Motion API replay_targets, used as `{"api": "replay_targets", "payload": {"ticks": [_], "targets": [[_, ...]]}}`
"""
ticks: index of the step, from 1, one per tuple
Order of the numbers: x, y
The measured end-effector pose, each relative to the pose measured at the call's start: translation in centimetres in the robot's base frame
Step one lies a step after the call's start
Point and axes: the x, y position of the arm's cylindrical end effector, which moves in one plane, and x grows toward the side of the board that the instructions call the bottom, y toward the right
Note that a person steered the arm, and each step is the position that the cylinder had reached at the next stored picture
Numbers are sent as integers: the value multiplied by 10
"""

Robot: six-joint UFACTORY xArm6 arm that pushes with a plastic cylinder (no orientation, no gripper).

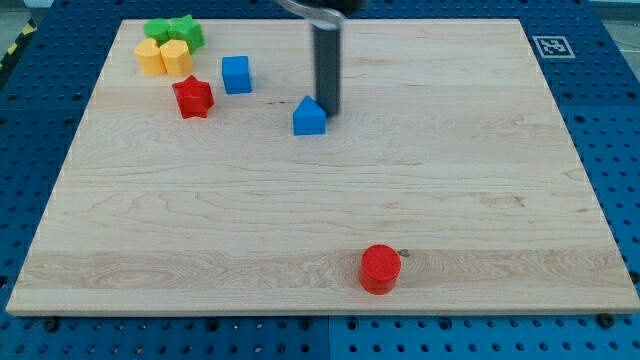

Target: Move the blue triangle diagonal to the top right of the red circle

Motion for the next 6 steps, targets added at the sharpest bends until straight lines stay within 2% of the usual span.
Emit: {"api": "replay_targets", "payload": {"ticks": [1,2,4,5,6], "targets": [[12,11],[-22,4],[-33,-72],[0,-66],[37,-23]]}}
